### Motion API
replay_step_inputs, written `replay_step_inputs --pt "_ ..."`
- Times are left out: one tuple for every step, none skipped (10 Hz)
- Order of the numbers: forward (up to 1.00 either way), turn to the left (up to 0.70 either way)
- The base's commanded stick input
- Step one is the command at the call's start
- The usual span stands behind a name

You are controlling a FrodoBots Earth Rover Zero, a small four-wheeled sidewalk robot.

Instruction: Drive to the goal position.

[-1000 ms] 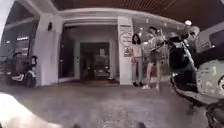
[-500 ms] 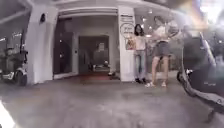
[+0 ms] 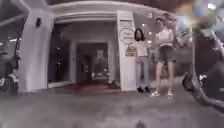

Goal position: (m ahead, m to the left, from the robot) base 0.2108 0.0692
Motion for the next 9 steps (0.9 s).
replay_step_inputs --pt "0.70 0.00" --pt "0.70 0.00" --pt "0.70 0.00" --pt "0.70 0.00" --pt "0.70 0.00" --pt "0.70 0.00" --pt "0.70 0.00" --pt "0.70 0.00" --pt "0.70 0.00"
